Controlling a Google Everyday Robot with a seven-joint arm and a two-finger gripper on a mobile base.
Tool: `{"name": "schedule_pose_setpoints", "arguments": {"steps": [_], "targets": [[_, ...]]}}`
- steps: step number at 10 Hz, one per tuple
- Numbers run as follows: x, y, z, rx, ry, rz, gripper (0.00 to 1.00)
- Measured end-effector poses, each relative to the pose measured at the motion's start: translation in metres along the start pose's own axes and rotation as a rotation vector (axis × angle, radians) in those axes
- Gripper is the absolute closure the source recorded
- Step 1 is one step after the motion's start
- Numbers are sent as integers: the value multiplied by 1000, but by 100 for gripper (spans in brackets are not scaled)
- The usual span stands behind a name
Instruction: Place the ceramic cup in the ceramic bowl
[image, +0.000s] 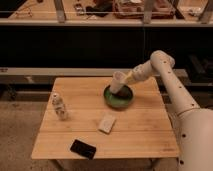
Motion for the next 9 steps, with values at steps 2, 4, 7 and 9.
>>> {"name": "schedule_pose_setpoints", "arguments": {"steps": [2, 4, 7, 9], "targets": [[-9, 10, -1, -7, -5, -11, 89], [-18, 13, 0, -15, -2, -44, 89], [-27, 17, 0, -37, 19, -99, 89], [-33, 15, 1, -39, 20, -117, 89]]}}
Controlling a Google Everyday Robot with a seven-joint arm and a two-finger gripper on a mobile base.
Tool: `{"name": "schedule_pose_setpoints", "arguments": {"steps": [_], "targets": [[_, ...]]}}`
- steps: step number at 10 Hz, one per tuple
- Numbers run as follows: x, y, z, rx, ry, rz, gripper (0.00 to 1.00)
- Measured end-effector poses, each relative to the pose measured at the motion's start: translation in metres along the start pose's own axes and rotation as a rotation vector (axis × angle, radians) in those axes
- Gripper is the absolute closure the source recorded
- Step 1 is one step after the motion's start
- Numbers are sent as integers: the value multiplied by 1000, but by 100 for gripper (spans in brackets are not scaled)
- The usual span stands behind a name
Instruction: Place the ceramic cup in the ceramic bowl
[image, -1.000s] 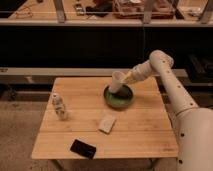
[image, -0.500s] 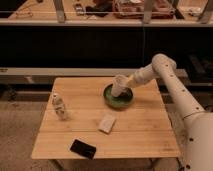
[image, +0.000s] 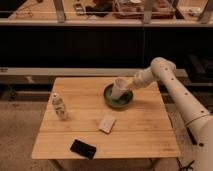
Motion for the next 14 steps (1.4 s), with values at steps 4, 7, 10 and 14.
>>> {"name": "schedule_pose_setpoints", "arguments": {"steps": [4, 7, 10, 14], "targets": [[-16, -4, 0, 9, -23, -29, 85], [-17, 2, 3, -14, -14, -47, 56], [-13, 7, 2, -32, 8, -43, 26], [-14, 7, 1, -46, 7, -45, 20]]}}
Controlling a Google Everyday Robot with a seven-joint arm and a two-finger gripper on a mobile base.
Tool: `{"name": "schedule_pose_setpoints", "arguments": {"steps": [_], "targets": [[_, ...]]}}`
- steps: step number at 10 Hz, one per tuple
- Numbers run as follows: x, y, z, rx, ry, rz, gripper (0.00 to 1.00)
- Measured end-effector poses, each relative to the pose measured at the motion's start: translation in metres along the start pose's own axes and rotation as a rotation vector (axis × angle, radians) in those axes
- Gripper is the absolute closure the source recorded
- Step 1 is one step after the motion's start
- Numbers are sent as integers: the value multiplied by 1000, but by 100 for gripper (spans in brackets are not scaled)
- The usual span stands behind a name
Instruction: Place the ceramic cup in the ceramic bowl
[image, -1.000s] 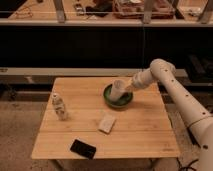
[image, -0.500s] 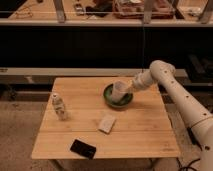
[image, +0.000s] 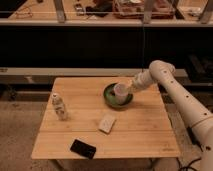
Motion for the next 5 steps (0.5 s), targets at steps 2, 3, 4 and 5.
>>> {"name": "schedule_pose_setpoints", "arguments": {"steps": [2, 3, 4, 5], "targets": [[2, -1, -2, 12, -13, 48, 20], [8, -2, -4, 33, -19, 115, 20], [16, 3, -9, 55, -20, 217, 20], [20, 6, -12, 65, -18, 266, 20]]}}
